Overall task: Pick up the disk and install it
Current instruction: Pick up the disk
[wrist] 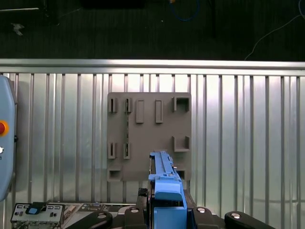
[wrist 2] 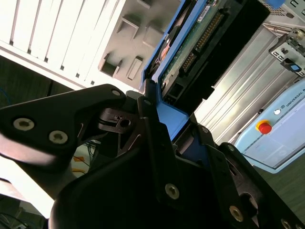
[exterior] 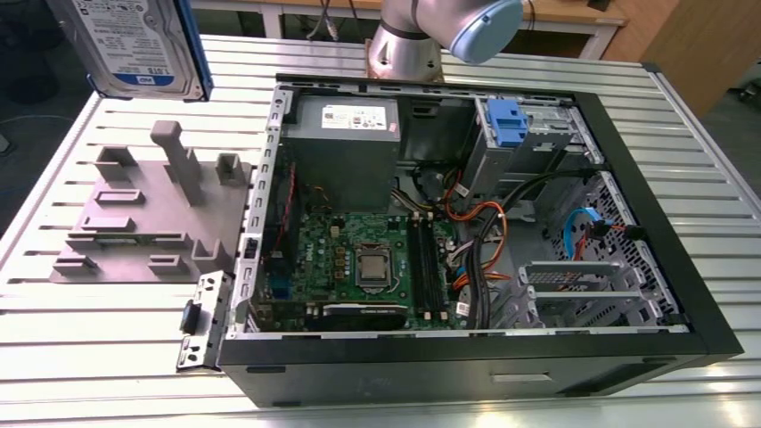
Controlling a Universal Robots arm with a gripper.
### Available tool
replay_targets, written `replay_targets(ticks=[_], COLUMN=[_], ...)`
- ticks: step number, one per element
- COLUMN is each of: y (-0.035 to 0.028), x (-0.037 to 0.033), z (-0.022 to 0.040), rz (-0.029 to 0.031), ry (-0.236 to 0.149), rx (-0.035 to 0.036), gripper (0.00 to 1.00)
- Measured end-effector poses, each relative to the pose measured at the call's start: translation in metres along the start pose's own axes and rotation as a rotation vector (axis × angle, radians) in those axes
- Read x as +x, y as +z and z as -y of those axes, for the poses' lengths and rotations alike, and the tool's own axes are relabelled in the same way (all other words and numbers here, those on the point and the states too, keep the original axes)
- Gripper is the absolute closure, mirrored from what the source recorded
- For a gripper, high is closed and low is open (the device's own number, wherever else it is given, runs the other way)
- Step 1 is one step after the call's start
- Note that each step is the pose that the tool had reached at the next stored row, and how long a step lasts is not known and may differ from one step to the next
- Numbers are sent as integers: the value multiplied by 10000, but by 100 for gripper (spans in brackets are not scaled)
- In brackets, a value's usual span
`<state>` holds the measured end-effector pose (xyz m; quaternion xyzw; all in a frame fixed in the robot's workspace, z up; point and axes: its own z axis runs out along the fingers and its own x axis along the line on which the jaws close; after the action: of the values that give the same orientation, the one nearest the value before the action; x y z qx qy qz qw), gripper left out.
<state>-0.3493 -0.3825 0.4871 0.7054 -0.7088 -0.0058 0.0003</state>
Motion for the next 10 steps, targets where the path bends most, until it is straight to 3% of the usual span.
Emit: replay_targets(ticks=[10], y=[0], x=[28], z=[15], rz=[0], ry=[-1], rx=[1], gripper=[64])
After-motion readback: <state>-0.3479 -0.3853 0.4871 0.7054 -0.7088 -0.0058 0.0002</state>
